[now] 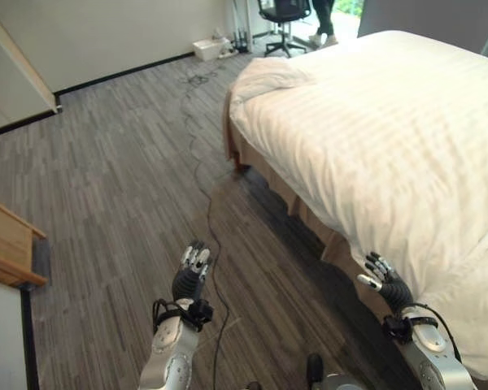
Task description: Making the bed.
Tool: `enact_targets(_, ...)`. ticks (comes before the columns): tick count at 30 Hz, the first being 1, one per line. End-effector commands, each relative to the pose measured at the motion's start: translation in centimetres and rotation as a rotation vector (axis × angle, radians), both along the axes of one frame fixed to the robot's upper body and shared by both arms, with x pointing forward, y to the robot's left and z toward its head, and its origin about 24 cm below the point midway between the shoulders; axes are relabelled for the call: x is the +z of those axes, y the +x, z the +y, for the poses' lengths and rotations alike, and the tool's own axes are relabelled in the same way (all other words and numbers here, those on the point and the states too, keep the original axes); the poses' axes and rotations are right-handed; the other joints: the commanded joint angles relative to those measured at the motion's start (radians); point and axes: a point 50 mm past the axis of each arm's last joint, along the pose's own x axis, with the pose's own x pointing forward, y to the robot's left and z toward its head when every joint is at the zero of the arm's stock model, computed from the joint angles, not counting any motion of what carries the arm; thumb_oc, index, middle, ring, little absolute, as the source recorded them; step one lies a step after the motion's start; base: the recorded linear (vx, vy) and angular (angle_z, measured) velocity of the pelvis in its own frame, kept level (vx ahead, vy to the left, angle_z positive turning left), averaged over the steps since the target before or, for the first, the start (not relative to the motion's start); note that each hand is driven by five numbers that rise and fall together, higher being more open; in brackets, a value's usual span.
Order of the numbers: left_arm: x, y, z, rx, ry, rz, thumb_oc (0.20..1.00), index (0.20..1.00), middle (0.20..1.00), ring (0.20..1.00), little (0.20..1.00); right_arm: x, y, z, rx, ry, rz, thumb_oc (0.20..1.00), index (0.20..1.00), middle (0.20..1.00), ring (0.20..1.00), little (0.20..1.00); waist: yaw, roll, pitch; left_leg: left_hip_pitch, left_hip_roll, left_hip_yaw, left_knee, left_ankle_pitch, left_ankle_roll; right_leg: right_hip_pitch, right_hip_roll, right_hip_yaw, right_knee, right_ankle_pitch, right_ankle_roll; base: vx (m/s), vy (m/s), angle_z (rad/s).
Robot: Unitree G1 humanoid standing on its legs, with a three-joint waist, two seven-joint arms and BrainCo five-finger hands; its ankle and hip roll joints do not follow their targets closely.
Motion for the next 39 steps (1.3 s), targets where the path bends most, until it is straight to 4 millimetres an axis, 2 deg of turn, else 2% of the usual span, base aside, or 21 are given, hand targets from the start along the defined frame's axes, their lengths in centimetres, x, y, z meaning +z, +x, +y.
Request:
enact_targets(1, 2.0, 1.3, 0.5, -0.027, 0.047, -0.109, 1.0, 1.0, 1.0, 1.0, 1.0, 2.6, 2.0, 0.1, 0.006, 0.026, -0.155, 1.0, 1.0, 1.0, 1.0, 1.0, 0.002, -0.047, -0.026, -0.079, 0.038, -0.043, 0.087, 0.052, -0.043, -0.006, -0.039, 0.062, 0.16, -0.202, 0.054, 0.03, -0.083, 0.14)
enact_targets(4, 3.1, 2.1, -0.1, -0.043, 0.017, -0.163, 1.0, 1.0, 1.0, 1.0, 1.0, 3.1, 2.8, 0.3, 0.022, 0.01, -0.177, 1.0, 1.0, 1.0, 1.0, 1.0, 0.022, -0.061, 0.025, -0.203, 0.029, -0.065, 0.318, 0.096, -0.066, 0.005, -0.048, 0.051, 0.165, -0.213, 0.036, -0.01, -0.078, 0.16)
enact_targets(6, 3.3, 2.4, -0.4, -0.049, 0.012, -0.173, 1.0, 1.0, 1.0, 1.0, 1.0, 3.1, 2.9, 0.3, 0.027, -0.005, -0.173, 1.0, 1.0, 1.0, 1.0, 1.0, 0.025, -0.061, 0.036, -0.242, 0.034, -0.058, 0.319, 0.109, -0.065, 0.013, -0.056, 0.041, 0.162, -0.217, 0.04, 0.03, 0.014, 0.1)
enact_targets(9, 3.7, 2.8, -1.0, -0.074, -0.004, -0.193, 1.0, 1.0, 1.0, 1.0, 1.0, 3.0, 2.9, 0.4, 0.051, -0.045, -0.161, 1.0, 1.0, 1.0, 1.0, 1.0, 0.036, -0.048, 0.043, -0.274, 0.08, -0.016, 0.168, 0.136, -0.06, 0.037, -0.074, 0.042, 0.144, -0.226, 0.062, 0.23, 0.173, 0.04)
enact_targets(10, 4.1, 3.3, -1.5, -0.095, 0.001, -0.213, 1.0, 1.0, 1.0, 1.0, 1.0, 3.1, 2.9, 0.3, 0.053, -0.059, -0.168, 1.0, 1.0, 1.0, 1.0, 1.0, 0.035, -0.024, 0.047, -0.338, 0.13, 0.019, 0.072, 0.22, -0.084, 0.059, -0.091, 0.042, 0.129, -0.237, 0.078, 0.18, 0.168, -0.1)
enact_targets(12, 4.5, 3.8, -1.7, -0.109, 0.01, -0.227, 1.0, 1.0, 1.0, 1.0, 1.0, 3.1, 2.9, 0.3, 0.053, -0.064, -0.167, 1.0, 1.0, 1.0, 1.0, 1.0, 0.032, -0.019, 0.046, -0.363, 0.145, 0.044, 0.014, 0.242, -0.097, 0.079, -0.112, 0.047, 0.118, -0.247, 0.089, 0.36, 0.282, 0.11)
enact_targets(13, 4.5, 4.1, -1.9, -0.116, 0.023, -0.228, 1.0, 1.0, 1.0, 1.0, 1.0, 2.6, 2.8, 0.6, 0.056, -0.075, -0.145, 1.0, 1.0, 1.0, 1.0, 1.0, 0.033, -0.004, 0.033, -0.37, 0.172, 0.05, -0.026, 0.274, -0.123, 0.114, -0.136, 0.066, 0.096, -0.251, 0.108, 0.58, 0.408, 0.1)
enact_targets(17, 4.4, 4.2, -2.4, -0.139, 0.007, -0.226, 1.0, 1.0, 1.0, 1.0, 1.0, 2.0, 2.5, 1.6, 0.086, -0.062, -0.119, 1.0, 1.0, 1.0, 1.0, 1.0, 0.03, 0.012, 0.002, -0.343, 0.177, 0.116, 0.007, 0.291, -0.127, 0.187, -0.179, 0.081, 0.066, -0.257, 0.138, 0.41, 0.302, -0.48)
enact_targets(18, 4.4, 4.2, -2.4, -0.147, 0.022, -0.227, 1.0, 1.0, 1.0, 1.0, 1.0, 1.8, 2.1, 2.4, 0.105, -0.058, -0.113, 1.0, 1.0, 1.0, 1.0, 1.0, 0.026, 0.0, -0.014, -0.352, 0.148, 0.136, 0.101, 0.241, -0.098, 0.188, -0.244, 0.097, 0.113, -0.23, 0.162, 0.73, 0.612, -0.64)
enact_targets(19, 5.0, 4.8, -2.6, -0.145, 0.021, -0.246, 1.0, 1.0, 1.0, 1.0, 1.0, 1.8, 2.3, 3.6, 0.109, -0.013, -0.123, 1.0, 1.0, 1.0, 1.0, 1.0, 0.016, -0.02, -0.011, -0.328, 0.11, 0.162, 0.138, 0.187, -0.054, 0.131, -0.294, 0.143, 0.277, -0.105, 0.148, 0.57, 0.491, -0.2)
enact_targets(20, 5.0, 4.8, -2.6, -0.145, 0.021, -0.246, 1.0, 1.0, 1.0, 1.0, 1.0, 1.8, 2.3, 3.6, 0.109, -0.013, -0.123, 1.0, 1.0, 1.0, 1.0, 1.0, 0.019, -0.018, -0.014, -0.331, 0.113, 0.165, 0.137, 0.188, -0.053, 0.125, -0.293, 0.147, 0.277, -0.102, 0.148, 0.46, 0.56, -0.12)
enact_targets(21, 6.4, 6.0, -2.8, -0.121, 0.009, -0.295, 1.0, 1.0, 1.0, 1.0, 1.0, 2.4, 3.0, 5.5, 0.141, 0.064, -0.155, 1.0, 1.0, 1.0, 1.0, 1.0, 0.003, -0.011, 0.007, -0.265, 0.075, 0.2, 0.116, 0.152, -0.003, -0.004, -0.324, 0.153, 0.495, 0.032, 0.118, 0.27, 0.487, -0.23)
enact_targets(23, 7.5, 6.6, -2.8, -0.124, 0.024, -0.335, 1.0, 1.0, 1.0, 1.0, 1.0, 2.6, 3.2, 6.1, 0.166, 0.067, -0.166, 1.0, 1.0, 1.0, 1.0, 1.0, -0.006, -0.001, 0.019, -0.232, 0.064, 0.219, 0.097, 0.14, 0.014, -0.054, -0.324, 0.156, 0.575, 0.063, 0.111, 0.24, 0.397, -0.37)
enact_targets(25, 9.2, 7.4, -3.0, -0.146, 0.079, -0.404, 1.0, 1.0, 1.0, 1.0, 1.0, 2.5, 3.1, 6.8, 0.199, 0.061, -0.162, 1.0, 1.0, 1.0, 1.0, 1.0, -0.038, 0.01, 0.038, -0.171, 0.045, 0.221, 0.075, 0.111, 0.033, -0.124, -0.275, 0.174, 0.681, 0.038, 0.11, 0.37, 0.382, -0.08)
enact_targets(26, 10.2, 7.9, -3.5, -0.154, 0.109, -0.44, 1.0, 1.0, 1.0, 1.0, 1.0, 2.1, 2.7, 7.2, 0.216, 0.083, -0.144, 1.0, 1.0, 1.0, 1.0, 1.0, -0.074, 0.013, 0.047, -0.106, 0.015, 0.226, 0.046, 0.087, 0.046, -0.198, -0.242, 0.15, 0.714, -0.011, 0.105, 0.52, 0.486, -0.04)
enact_targets(30, 10.2, 7.8, -3.7, -0.164, 0.091, -0.441, 1.0, 1.0, 1.0, 1.0, 1.0, 1.5, 2.1, 6.8, 0.225, 0.083, -0.115, 1.0, 1.0, 1.0, 1.0, 1.0, -0.105, 0.017, 0.054, -0.035, -0.015, 0.212, 0.007, 0.062, 0.052, -0.293, -0.164, 0.119, 0.676, -0.047, 0.102, 0.37, 0.224, -0.04)
enact_targets(31, 9.4, 7.8, -3.9, -0.169, 0.104, -0.408, 1.0, 1.0, 1.0, 1.0, 1.0, 1.2, 1.9, 6.3, 0.21, 0.081, -0.1, 1.0, 1.0, 1.0, 1.0, 1.0, -0.134, 0.0, 0.057, 0.023, -0.053, 0.176, -0.02, 0.024, 0.05, -0.349, -0.082, 0.129, 0.533, -0.067, 0.111, 0.3, 0.075, 0.24)
enact_targets(32, 9.4, 7.8, -3.9, -0.169, 0.104, -0.408, 1.0, 1.0, 1.0, 1.0, 1.0, 1.2, 1.9, 6.3, 0.21, 0.081, -0.1, 1.0, 1.0, 1.0, 1.0, 1.0, -0.134, 0.0, 0.057, 0.023, -0.053, 0.176, -0.02, 0.024, 0.05, -0.349, -0.082, 0.129, 0.533, -0.067, 0.111, 0.58, 0.085, 0.26)
enact_targets(34, 9.0, 8.0, -4.4, -0.189, 0.096, -0.395, 1.0, 1.0, 1.0, 1.0, 1.0, 1.0, 1.5, 5.5, 0.173, 0.086, -0.093, 1.0, 1.0, 1.0, 1.0, 1.0, -0.166, -0.028, 0.039, 0.098, -0.103, 0.122, -0.041, -0.026, 0.044, -0.376, -0.013, 0.134, 0.271, -0.022, 0.135, 0.57, 0.032, 0.31)
enact_targets(37, 8.5, 7.7, -4.8, -0.225, 0.108, -0.379, 1.0, 1.0, 1.0, 1.0, 1.0, 0.4, 0.7, 4.7, 0.15, 0.07, -0.065, 1.0, 1.0, 1.0, 1.0, 1.0, -0.185, -0.021, 0.029, 0.151, -0.108, 0.09, -0.048, -0.055, 0.035, -0.362, 0.004, 0.072, 0.175, -0.004, 0.141, 0.35, 0.034, 0.56)
enact_targets(39, 7.7, 7.3, -4.7, -0.233, 0.115, -0.35, 1.0, 1.0, 1.0, 1.0, 1.0, 0.0, 0.0, 3.6, 0.117, 0.044, -0.042, 1.0, 1.0, 1.0, 1.0, 1.0, -0.186, -0.015, 0.008, 0.192, -0.117, 0.072, -0.048, -0.07, 0.022, -0.349, -0.017, -0.075, 0.116, 0.008, 0.136, 0.51, 0.016, 0.96)
